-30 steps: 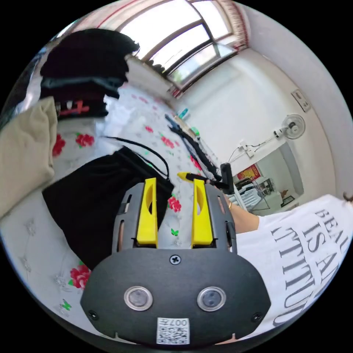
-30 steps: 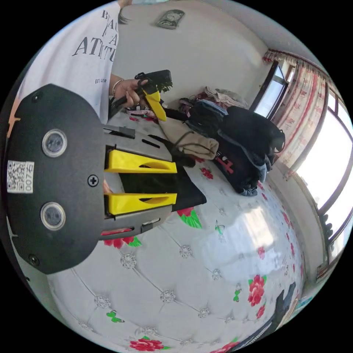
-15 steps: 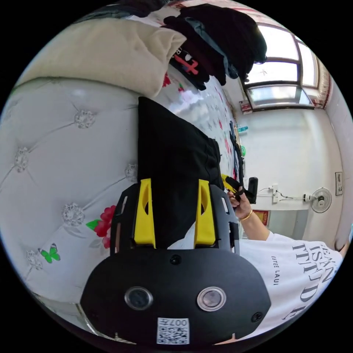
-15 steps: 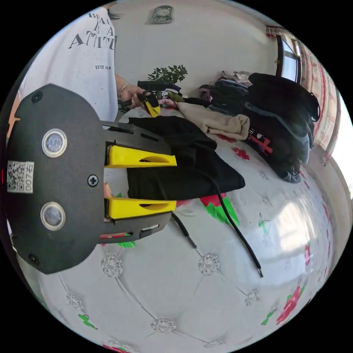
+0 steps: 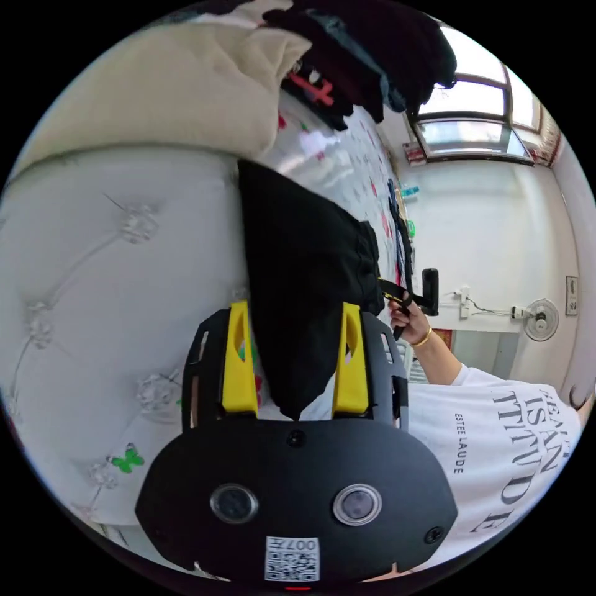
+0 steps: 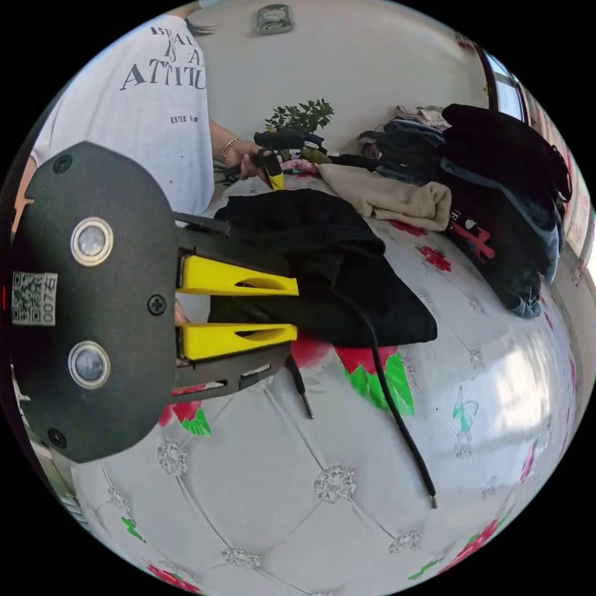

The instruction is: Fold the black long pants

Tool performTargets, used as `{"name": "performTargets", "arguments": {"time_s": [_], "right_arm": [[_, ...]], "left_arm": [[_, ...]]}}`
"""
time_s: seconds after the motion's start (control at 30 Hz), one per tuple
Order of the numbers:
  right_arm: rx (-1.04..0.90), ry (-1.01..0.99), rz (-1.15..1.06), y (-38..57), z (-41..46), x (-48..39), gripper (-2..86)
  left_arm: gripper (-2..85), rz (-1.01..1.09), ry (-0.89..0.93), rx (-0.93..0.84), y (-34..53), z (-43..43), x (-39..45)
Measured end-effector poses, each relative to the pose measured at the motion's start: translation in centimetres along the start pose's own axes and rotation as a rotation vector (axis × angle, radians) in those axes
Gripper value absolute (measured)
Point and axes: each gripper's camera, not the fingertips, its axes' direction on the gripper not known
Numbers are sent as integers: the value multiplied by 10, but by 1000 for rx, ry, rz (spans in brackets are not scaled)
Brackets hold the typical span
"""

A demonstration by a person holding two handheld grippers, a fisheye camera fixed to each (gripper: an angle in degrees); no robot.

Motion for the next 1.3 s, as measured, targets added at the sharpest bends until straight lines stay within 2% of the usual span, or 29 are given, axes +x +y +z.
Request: {"name": "performTargets", "arguments": {"time_s": [0.13,0.23,0.37,0.53,0.6,0.73,0.83,0.87,0.9,0.97,1.0,1.07,1.17,1.3], "right_arm": [[-11,33,9,4,0,-17,43],[16,-50,-74,5,-27,-54,32],[40,-142,-269,-16,-65,-149,22],[165,-231,-591,-72,-109,-302,21],[217,-246,-705,-101,-118,-367,23],[340,-239,-837,-176,-103,-496,28],[405,-228,-775,-244,-54,-549,31],[423,-157,-733,-273,-26,-562,32],[421,-120,-698,-287,-10,-566,33],[389,115,-584,-330,56,-572,35],[372,163,-576,-334,70,-572,36],[351,229,-627,-328,106,-569,38],[472,231,-702,-294,105,-562,40],[499,173,-762,-247,91,-545,45]], "left_arm": [[102,44,-35,-66,-12,29,11],[68,42,62,-35,-12,15,11],[43,119,197,69,-17,-57,34],[41,366,136,264,-43,-208,80],[43,469,26,376,-63,-294,102],[43,502,-159,506,-106,-399,120],[53,454,-313,598,-151,-451,111],[71,394,-382,623,-173,-460,97],[94,309,-502,640,-195,-460,78],[128,166,-652,584,-233,-444,40],[139,71,-746,506,-257,-424,9],[140,26,-822,441,-278,-396,-25],[144,84,-787,603,-266,-394,-33],[157,88,-752,654,-256,-388,-32]]}}
